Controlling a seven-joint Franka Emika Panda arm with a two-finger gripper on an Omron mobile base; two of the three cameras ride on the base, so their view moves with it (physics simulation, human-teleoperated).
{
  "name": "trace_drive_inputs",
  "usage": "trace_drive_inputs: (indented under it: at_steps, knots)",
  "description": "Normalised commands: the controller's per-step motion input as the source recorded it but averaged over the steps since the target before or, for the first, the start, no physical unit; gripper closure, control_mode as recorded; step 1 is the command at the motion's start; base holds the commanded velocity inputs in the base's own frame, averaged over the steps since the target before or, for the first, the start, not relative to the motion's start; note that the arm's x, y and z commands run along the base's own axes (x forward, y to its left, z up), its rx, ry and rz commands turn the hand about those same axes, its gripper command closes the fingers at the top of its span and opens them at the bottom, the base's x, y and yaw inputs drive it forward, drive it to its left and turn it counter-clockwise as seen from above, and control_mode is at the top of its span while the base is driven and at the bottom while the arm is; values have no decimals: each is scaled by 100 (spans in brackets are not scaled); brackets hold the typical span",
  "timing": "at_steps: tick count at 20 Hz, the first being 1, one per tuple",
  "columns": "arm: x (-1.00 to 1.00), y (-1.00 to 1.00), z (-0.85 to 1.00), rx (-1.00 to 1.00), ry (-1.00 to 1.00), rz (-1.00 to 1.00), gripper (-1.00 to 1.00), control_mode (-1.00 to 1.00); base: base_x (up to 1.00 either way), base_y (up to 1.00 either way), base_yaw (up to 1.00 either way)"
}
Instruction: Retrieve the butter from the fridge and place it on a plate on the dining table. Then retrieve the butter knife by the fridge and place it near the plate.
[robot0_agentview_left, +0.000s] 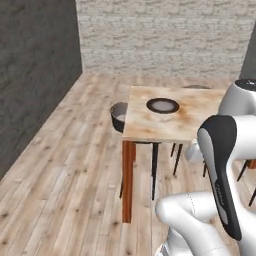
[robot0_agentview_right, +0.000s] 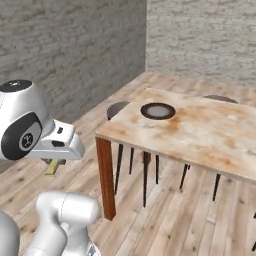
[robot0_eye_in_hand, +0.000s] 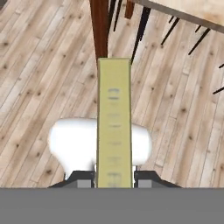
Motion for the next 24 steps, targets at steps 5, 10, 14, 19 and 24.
trace_drive_inputs:
  at_steps: [5,10,14,19,24]
  knots:
    - [0,0,0,0,0,0,100,100,70,100,-37]
    - [0,0,0,0,0,0,100,100,71,100,-41]
    - [0,0,0,0,0,0,100,100,61,100,-44]
    - [0,0,0,0,0,0,100,100,48,100,-49]
    - [0,0,0,0,0,0,100,100,51,89,-69]
